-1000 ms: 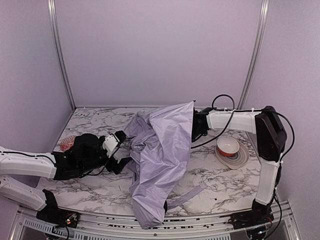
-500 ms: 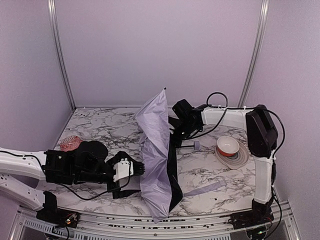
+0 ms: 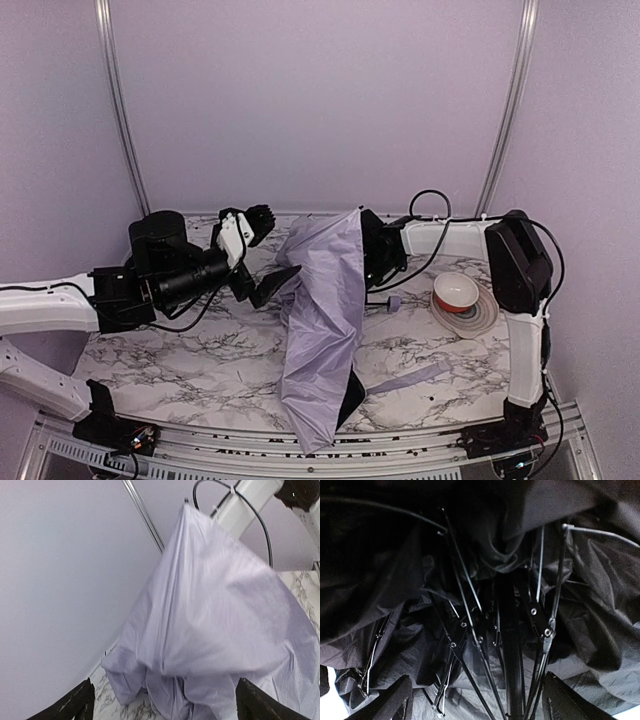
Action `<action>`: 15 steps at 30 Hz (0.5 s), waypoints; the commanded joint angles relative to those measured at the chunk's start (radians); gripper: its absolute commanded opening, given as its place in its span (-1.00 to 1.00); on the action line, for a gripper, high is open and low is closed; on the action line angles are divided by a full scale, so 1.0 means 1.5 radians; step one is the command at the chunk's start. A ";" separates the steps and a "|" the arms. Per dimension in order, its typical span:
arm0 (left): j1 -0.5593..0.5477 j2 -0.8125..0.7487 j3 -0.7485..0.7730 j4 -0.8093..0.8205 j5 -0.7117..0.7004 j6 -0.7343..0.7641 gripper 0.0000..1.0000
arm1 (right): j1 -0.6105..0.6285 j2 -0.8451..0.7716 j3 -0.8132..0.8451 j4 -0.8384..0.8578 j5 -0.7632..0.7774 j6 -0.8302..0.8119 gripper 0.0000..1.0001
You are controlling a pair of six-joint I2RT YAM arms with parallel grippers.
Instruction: Put away the umbrella
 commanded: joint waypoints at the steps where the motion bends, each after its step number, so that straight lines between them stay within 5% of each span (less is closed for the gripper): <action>1: 0.004 0.110 0.138 -0.011 0.034 0.032 0.98 | 0.003 -0.005 0.034 -0.007 -0.018 -0.020 0.71; 5: 0.027 0.186 0.231 -0.090 0.040 0.041 0.91 | 0.006 -0.018 0.020 -0.003 -0.011 -0.022 0.71; 10: 0.035 0.223 0.289 -0.192 0.157 0.064 0.44 | 0.009 -0.033 0.022 -0.006 -0.020 -0.033 0.71; 15: 0.038 0.234 0.304 -0.222 0.129 0.061 -0.96 | 0.010 -0.061 0.021 0.001 -0.005 -0.031 0.76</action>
